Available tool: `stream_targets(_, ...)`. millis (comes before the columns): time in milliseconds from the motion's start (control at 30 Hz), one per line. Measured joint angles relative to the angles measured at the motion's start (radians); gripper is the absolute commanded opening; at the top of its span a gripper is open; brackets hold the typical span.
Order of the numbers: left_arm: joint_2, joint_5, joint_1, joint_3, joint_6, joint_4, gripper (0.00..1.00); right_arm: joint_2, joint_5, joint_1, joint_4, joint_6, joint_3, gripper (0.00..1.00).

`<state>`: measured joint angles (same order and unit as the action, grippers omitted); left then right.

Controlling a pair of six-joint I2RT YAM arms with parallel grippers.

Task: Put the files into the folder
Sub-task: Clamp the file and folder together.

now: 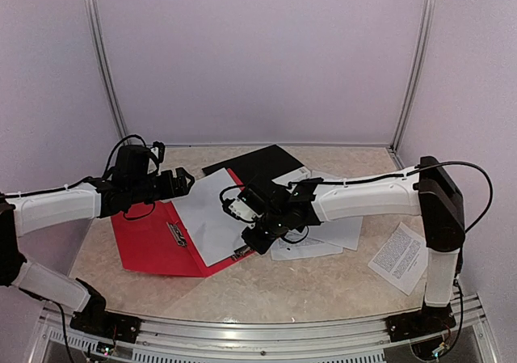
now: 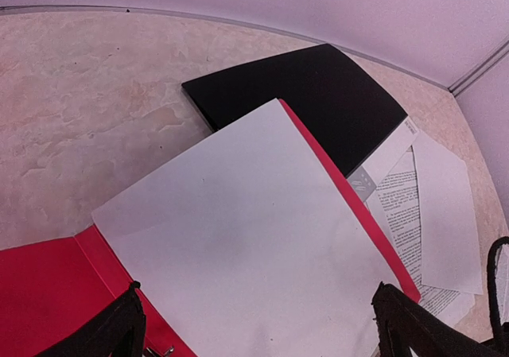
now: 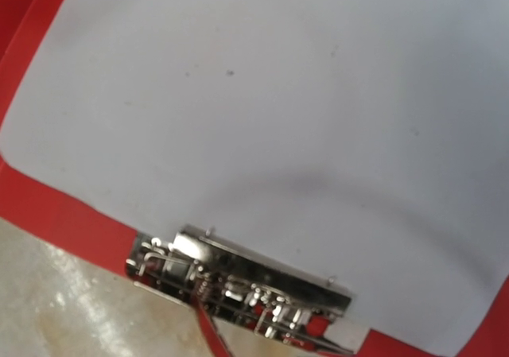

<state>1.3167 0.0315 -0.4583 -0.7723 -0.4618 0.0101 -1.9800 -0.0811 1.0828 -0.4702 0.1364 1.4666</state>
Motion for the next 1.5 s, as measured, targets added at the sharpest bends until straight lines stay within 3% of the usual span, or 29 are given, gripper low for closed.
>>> stream_targets(1100, 0.0, -0.025, -0.008, 0.01, 0.032, -0.026, 0.96, -0.005, -0.014, -0.025, 0.024, 0.02, -0.045, 0.02)
stream_targets(1500, 0.0, -0.169, -0.189, 0.107, 0.217, -0.127, 0.9, -0.005, -0.003, -0.037, 0.071, 0.019, -0.064, 0.02)
